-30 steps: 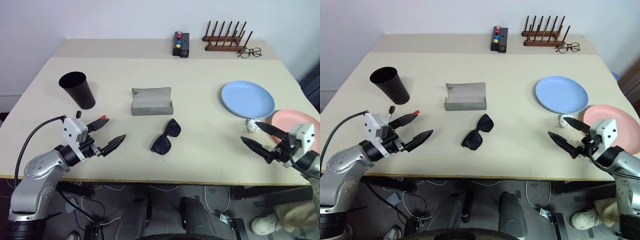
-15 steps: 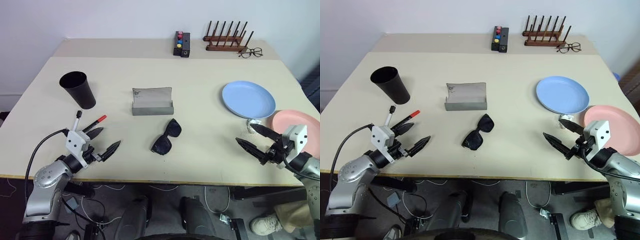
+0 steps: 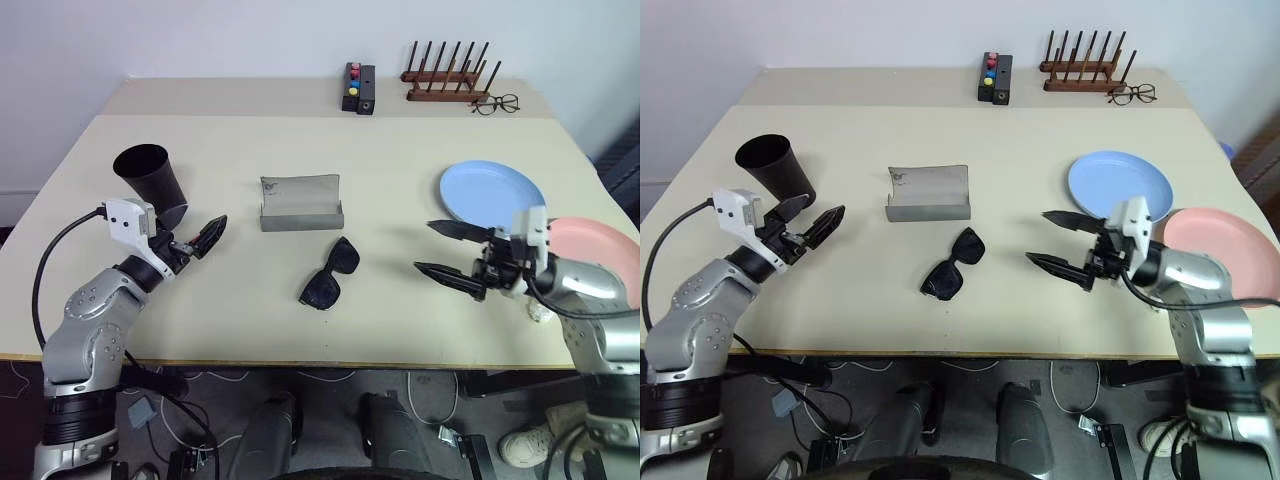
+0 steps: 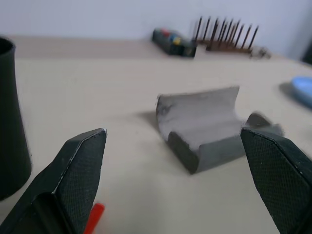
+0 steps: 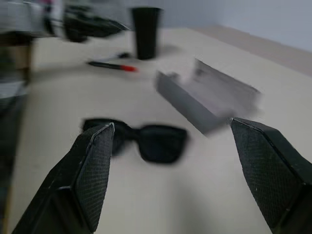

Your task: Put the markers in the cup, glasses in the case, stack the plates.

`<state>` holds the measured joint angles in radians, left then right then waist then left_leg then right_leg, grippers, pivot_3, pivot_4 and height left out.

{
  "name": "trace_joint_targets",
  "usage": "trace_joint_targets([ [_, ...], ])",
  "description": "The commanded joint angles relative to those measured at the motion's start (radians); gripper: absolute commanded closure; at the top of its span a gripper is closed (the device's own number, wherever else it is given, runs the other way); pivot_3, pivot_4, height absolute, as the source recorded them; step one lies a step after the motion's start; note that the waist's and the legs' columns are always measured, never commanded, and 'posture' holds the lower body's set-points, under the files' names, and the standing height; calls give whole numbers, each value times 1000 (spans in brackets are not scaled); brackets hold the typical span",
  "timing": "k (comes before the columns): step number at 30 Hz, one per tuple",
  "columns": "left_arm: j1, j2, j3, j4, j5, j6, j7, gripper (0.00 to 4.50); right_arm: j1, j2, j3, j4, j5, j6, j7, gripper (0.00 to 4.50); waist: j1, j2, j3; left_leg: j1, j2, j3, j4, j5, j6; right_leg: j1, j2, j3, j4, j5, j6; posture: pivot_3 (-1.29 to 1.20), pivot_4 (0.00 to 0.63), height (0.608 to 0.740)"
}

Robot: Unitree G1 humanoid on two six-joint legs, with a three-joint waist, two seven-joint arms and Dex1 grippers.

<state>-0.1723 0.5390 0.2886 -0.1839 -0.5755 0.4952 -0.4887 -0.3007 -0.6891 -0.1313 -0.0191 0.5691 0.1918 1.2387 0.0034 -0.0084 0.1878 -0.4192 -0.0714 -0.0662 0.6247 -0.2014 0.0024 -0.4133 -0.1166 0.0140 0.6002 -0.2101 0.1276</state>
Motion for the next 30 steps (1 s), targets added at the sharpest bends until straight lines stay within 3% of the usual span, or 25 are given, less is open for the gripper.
trace_joint_targets([
  [1,-19,36,-17,-46,18,87,33,0,-102,24,64,41,0,6,72,633,3,-1,0,0,0,0,0,0,0,0,0,0,0,0,0,0,150,740],
  [5,-50,75,-44,-55,44,205,84,0,-205,71,134,109,-33,-12,122,633,7,-1,1,0,0,0,1,0,0,0,0,0,1,0,0,0,150,740],
  [11,-133,151,-100,-25,48,315,9,0,-292,122,169,182,-65,-35,143,633,7,-1,1,-1,-1,0,1,0,-1,-1,0,0,1,0,1,0,150,740],
  [19,-195,225,-178,31,69,366,-115,0,-333,149,183,259,-117,-81,151,633,-1,-1,1,0,-1,0,-1,-1,-3,-3,0,0,2,1,2,0,150,740],
  [30,-192,229,-163,94,104,333,-163,0,-405,171,198,392,-243,-181,90,633,-17,-1,1,-1,-1,1,-2,1,-2,-8,0,2,8,2,4,0,150,740],
])
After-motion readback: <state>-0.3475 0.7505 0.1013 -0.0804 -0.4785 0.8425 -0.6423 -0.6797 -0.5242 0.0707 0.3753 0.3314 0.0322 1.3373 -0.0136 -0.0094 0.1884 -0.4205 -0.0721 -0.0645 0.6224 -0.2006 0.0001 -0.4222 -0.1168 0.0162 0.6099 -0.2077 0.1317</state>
